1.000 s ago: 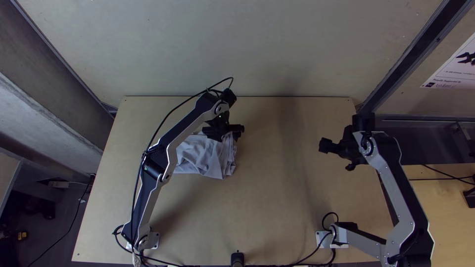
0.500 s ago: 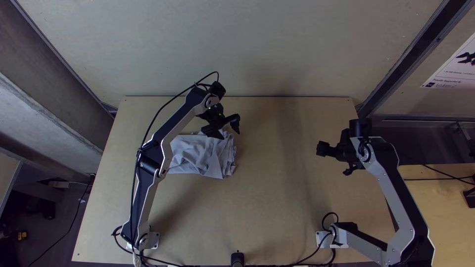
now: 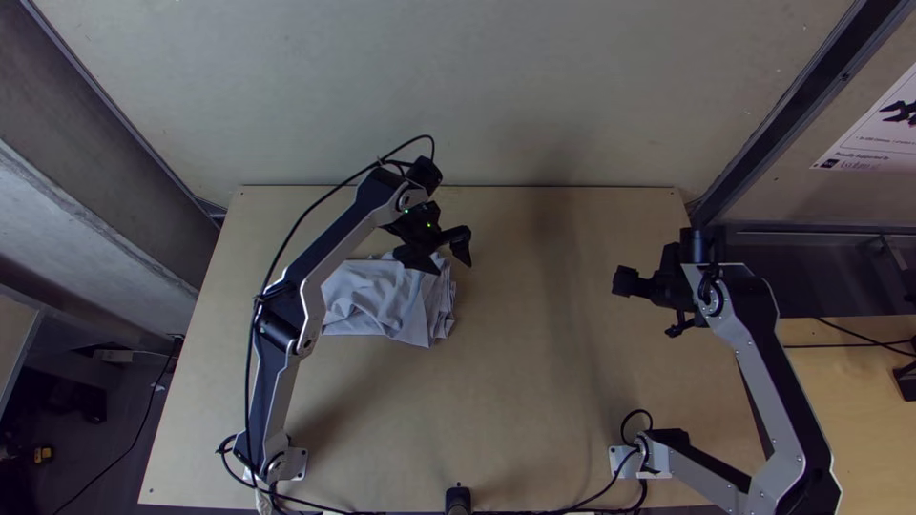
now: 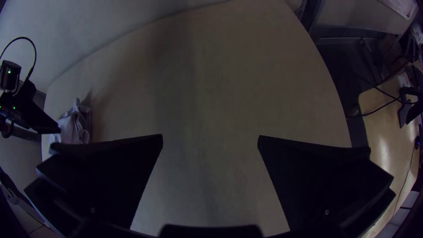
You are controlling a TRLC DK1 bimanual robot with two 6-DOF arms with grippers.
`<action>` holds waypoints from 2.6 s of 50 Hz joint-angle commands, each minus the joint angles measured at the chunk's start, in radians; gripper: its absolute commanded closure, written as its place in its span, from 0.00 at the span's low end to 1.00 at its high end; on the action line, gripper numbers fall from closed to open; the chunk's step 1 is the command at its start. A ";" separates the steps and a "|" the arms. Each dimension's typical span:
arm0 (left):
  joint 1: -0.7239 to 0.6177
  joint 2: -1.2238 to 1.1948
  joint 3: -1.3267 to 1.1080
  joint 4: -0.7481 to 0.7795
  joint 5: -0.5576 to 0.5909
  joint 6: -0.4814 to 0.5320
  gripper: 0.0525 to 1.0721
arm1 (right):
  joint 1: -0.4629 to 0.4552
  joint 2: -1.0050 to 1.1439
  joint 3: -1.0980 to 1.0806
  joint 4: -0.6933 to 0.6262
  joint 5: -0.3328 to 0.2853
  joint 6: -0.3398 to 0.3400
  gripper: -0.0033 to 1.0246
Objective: Fold the t-shirt
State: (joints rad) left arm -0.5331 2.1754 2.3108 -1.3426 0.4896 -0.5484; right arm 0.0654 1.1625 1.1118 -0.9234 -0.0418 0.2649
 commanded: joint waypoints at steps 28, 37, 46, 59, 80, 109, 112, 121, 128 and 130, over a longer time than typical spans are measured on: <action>0.234 -0.625 -0.272 0.053 -0.457 0.251 0.04 | -0.018 -0.072 0.220 0.331 0.014 -0.216 0.04; 0.387 -0.855 -0.468 0.316 -0.457 0.360 0.04 | -0.050 -0.127 0.237 0.498 0.014 -0.271 0.04; 0.541 -1.025 -0.625 0.467 -0.457 0.392 0.04 | -0.098 -0.211 0.197 0.663 0.017 -0.293 0.04; 0.694 -1.379 -1.030 0.839 -0.457 0.435 0.04 | -0.119 -0.376 0.074 0.771 0.017 -0.308 0.04; 0.772 -1.922 -1.620 1.254 -0.457 0.528 0.04 | -0.058 -0.805 -0.282 0.971 0.017 -0.256 0.04; 0.786 -2.178 -2.065 1.459 -0.448 0.624 0.05 | -0.029 -1.170 -0.811 1.173 0.042 -0.240 0.04; 0.785 -2.178 -2.105 1.502 -0.447 0.616 0.05 | -0.029 -1.170 -0.880 1.215 0.042 -0.239 0.04; 0.743 -2.178 -2.268 1.714 -0.445 0.627 0.05 | -0.030 -1.170 -1.052 1.252 0.042 -0.222 0.04; 0.696 -2.178 -2.314 1.702 -0.441 0.630 0.05 | -0.041 -1.169 -1.110 1.146 0.051 -0.185 0.04; 0.683 -2.178 -2.315 1.648 -0.441 0.630 0.05 | -0.052 -1.169 -1.110 1.077 0.051 -0.179 0.04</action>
State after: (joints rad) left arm 0.1791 0.0116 0.0437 0.3370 0.0429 0.0647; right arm 0.0334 0.0006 0.0151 0.2295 -0.0063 0.0486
